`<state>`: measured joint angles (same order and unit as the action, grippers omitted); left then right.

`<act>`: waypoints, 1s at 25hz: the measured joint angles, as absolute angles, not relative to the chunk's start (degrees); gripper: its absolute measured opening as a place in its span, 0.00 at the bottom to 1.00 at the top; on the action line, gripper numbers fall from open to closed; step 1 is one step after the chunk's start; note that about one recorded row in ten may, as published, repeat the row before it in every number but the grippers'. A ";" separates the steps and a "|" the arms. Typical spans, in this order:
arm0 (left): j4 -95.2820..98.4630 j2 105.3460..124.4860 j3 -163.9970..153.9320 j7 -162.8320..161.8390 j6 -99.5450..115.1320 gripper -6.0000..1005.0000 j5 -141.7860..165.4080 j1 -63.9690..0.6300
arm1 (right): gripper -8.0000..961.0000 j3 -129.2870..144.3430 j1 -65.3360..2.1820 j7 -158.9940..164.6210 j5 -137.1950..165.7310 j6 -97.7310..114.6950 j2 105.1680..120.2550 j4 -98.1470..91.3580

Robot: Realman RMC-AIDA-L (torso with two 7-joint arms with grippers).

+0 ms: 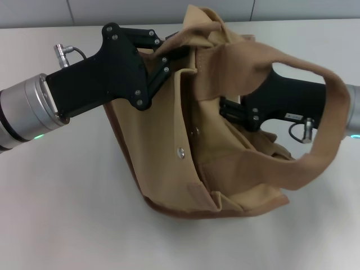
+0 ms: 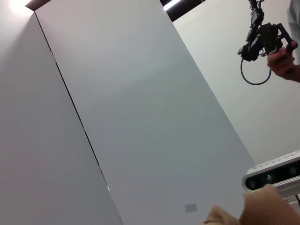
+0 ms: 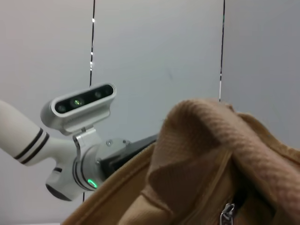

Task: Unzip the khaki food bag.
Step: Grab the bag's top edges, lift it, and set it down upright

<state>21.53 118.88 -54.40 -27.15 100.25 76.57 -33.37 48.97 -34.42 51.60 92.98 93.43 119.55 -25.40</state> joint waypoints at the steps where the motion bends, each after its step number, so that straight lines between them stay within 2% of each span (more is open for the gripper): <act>1: 21.53 118.88 -54.40 -27.16 100.25 0.06 76.59 -33.38 | 0.48 49.18 -34.67 51.60 92.92 92.95 119.59 -25.34; 11: 21.53 118.92 -54.41 -27.79 100.37 0.06 76.89 -33.40 | 0.48 49.95 -36.91 52.34 91.82 89.24 119.81 -23.61; 16: 21.53 118.91 -54.89 -27.87 100.60 0.06 76.95 -33.40 | 0.44 50.05 -37.94 52.42 90.47 87.38 119.89 -22.30; 21: 21.55 118.91 -55.03 -27.87 100.71 0.06 76.91 -33.40 | 0.37 51.65 -39.28 52.15 90.28 86.32 119.88 -20.96; 25: 21.57 118.90 -55.03 -27.87 100.72 0.06 76.84 -33.40 | 0.24 53.28 -39.67 51.91 89.20 85.64 119.88 -20.83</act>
